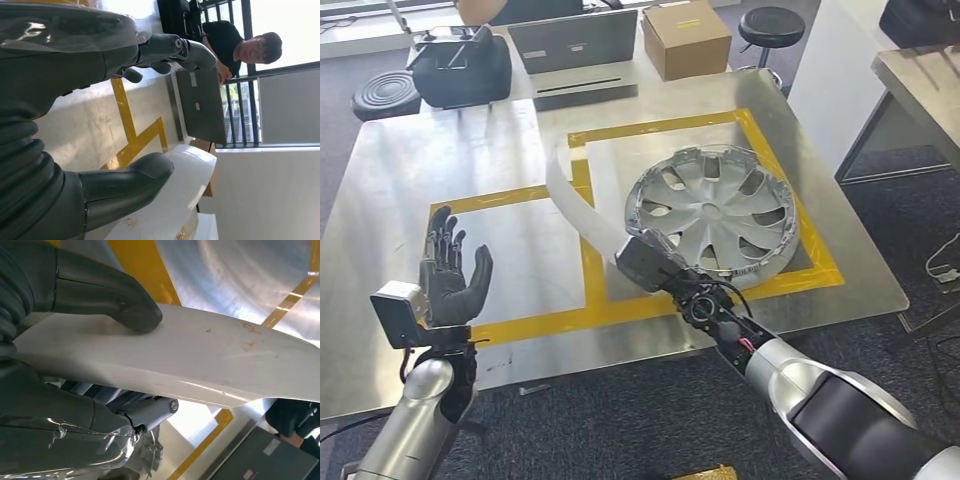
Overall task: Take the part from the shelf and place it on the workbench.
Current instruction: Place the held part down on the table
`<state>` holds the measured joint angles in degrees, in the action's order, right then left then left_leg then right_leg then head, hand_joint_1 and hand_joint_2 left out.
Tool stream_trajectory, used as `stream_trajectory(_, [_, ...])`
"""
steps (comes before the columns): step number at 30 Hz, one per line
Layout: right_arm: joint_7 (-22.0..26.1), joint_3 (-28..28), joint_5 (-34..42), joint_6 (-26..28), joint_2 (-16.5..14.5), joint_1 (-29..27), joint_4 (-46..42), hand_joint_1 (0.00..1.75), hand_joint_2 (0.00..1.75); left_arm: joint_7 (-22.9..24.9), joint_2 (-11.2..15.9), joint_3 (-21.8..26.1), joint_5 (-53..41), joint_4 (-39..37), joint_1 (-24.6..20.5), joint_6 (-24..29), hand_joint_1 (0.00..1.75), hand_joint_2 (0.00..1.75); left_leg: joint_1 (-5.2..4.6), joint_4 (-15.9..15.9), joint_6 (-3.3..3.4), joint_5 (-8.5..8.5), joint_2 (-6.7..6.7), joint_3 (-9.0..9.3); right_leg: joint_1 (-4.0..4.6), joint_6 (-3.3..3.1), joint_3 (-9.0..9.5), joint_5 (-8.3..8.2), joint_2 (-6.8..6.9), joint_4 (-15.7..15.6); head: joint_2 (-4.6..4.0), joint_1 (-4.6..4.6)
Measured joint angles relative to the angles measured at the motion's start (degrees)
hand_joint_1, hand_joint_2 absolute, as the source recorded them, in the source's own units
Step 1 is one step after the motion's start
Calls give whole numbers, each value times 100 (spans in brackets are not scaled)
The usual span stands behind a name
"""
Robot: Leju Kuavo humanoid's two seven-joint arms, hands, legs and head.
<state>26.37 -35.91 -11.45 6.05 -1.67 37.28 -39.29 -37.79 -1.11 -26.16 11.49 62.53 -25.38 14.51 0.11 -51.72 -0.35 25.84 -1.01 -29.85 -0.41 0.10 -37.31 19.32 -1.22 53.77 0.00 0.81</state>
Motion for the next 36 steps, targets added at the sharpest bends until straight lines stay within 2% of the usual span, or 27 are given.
stream_trajectory(14, [21, -379, -163, -228, -298, 23, -5, 175, 175, -48, -58, -13, 73, -1, -158, -120, 0, 175, -15, -26, 1, 4, 1, 66, -12, 7, 74, -7, 2, -4, 0, 3])
stream_trajectory(20, [80, -521, -248, -210, -448, 80, -4, 175, 175, -62, -105, -15, 113, 1, -199, -143, 0, 175, -16, -28, 0, 6, 0, 68, -12, 8, 79, -6, 4, -5, 0, 2])
stream_trajectory(32, [151, -661, -280, -186, -538, 135, 18, 175, 175, -75, -134, -17, 105, 17, -201, -139, 0, 175, -16, -29, -1, 8, 0, 69, -13, 11, 85, -8, 4, -12, 0, 2])
stream_trajectory(36, [266, -750, -414, -106, -711, 294, 176, 175, 175, 5, -168, -44, 104, 114, -236, -129, 0, 175, -16, -29, -1, 8, 0, 69, -13, 11, 85, -8, 4, -12, 0, 3])
